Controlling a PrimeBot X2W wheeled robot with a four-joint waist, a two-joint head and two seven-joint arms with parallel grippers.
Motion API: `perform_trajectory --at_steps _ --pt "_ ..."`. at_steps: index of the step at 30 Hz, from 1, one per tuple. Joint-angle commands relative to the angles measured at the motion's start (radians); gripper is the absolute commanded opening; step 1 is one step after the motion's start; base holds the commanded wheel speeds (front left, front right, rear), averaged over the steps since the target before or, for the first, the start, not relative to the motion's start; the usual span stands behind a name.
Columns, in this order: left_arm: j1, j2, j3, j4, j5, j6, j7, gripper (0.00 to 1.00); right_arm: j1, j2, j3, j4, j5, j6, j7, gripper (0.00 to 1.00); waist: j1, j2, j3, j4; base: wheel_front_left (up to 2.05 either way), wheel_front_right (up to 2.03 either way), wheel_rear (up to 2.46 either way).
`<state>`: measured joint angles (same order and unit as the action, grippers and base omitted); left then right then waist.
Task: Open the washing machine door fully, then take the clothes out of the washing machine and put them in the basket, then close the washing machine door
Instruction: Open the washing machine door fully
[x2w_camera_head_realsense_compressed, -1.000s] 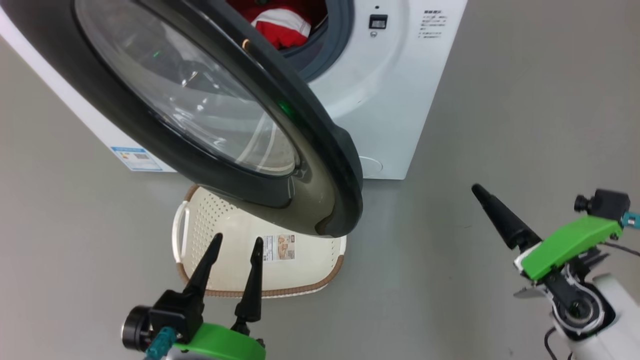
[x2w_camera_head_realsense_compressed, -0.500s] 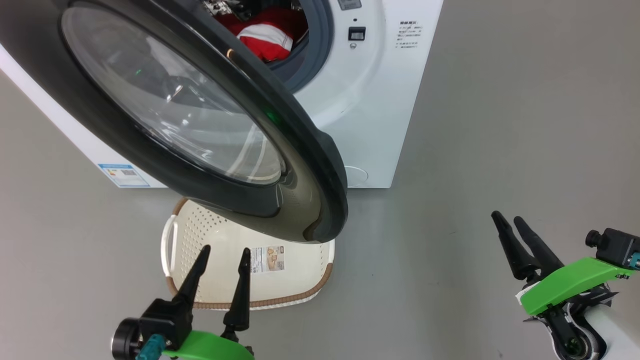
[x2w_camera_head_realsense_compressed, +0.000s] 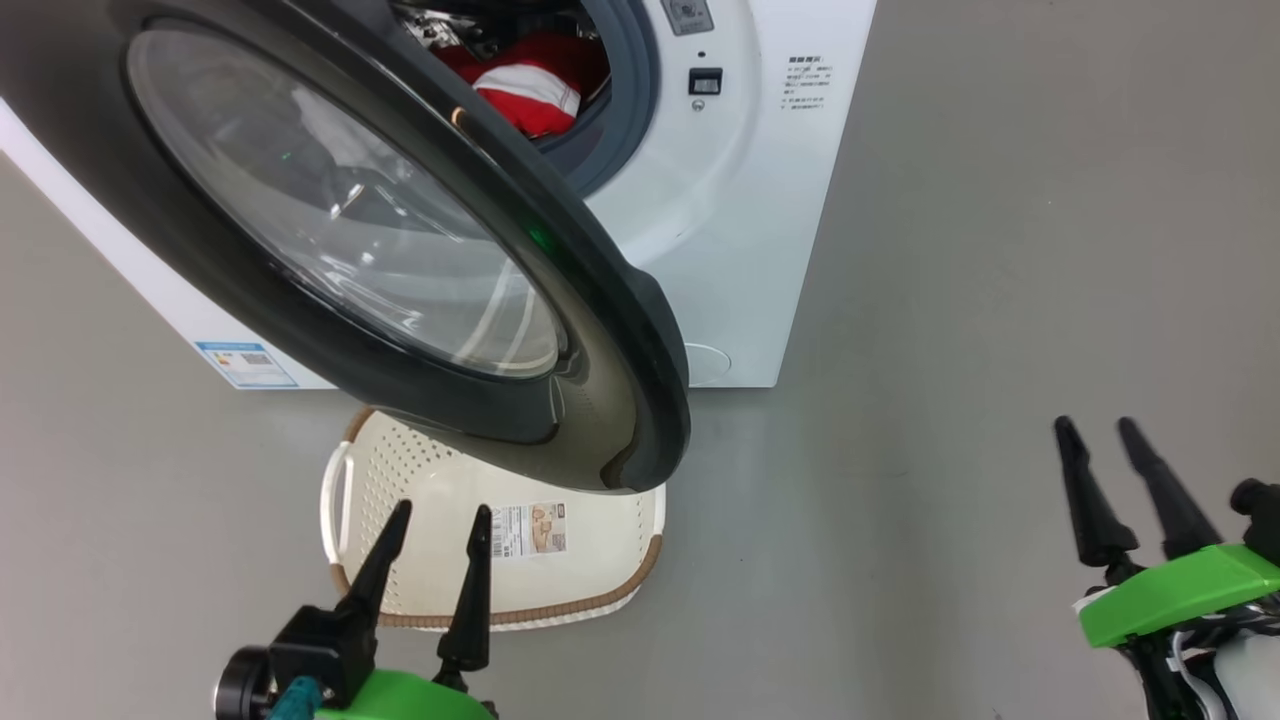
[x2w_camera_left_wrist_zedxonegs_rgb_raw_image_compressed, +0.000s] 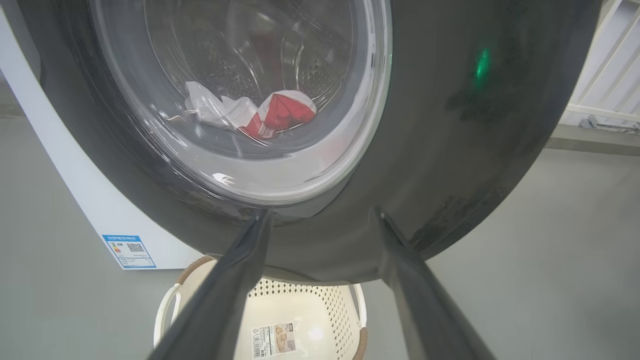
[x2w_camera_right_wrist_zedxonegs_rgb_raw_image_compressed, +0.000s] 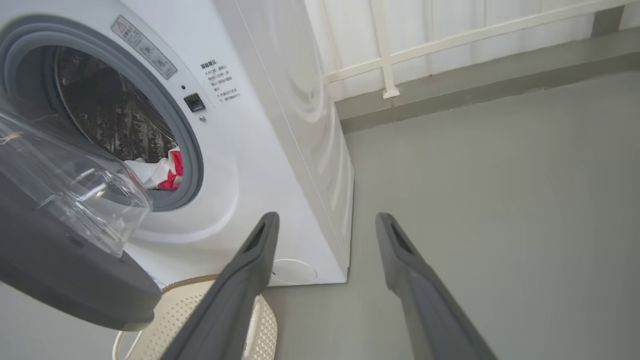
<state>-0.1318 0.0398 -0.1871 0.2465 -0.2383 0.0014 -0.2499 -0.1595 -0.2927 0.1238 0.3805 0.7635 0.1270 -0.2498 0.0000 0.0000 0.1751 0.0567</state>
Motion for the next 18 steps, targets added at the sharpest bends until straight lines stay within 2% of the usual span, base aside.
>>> perform_trajectory --at_steps 1,10,13,18 --pt "0.005 0.010 0.036 -0.018 0.013 -0.003 -0.012 1.00 0.024 0.009 -0.043 -0.051 -0.085 0.004 -0.012 1.00 0.0000 0.0000 -0.002 0.002 0.00 0.00 0.00" --pt "0.013 0.010 0.044 -0.034 0.020 0.000 -0.012 1.00 0.091 0.124 -0.246 -0.187 -0.318 0.004 -0.012 1.00 0.0000 0.0000 -0.012 0.005 0.00 0.00 0.00" --pt "0.015 0.010 0.044 -0.040 0.020 0.001 -0.012 1.00 0.118 0.150 -0.282 -0.200 -0.350 0.004 -0.012 1.00 0.0000 0.0000 -0.015 0.007 0.00 0.00 0.00" --pt "0.019 0.010 0.045 -0.045 0.020 0.001 -0.012 1.00 0.150 0.167 -0.287 -0.175 -0.374 0.004 -0.012 1.00 0.0000 0.0000 -0.017 0.009 0.00 0.00 0.00"
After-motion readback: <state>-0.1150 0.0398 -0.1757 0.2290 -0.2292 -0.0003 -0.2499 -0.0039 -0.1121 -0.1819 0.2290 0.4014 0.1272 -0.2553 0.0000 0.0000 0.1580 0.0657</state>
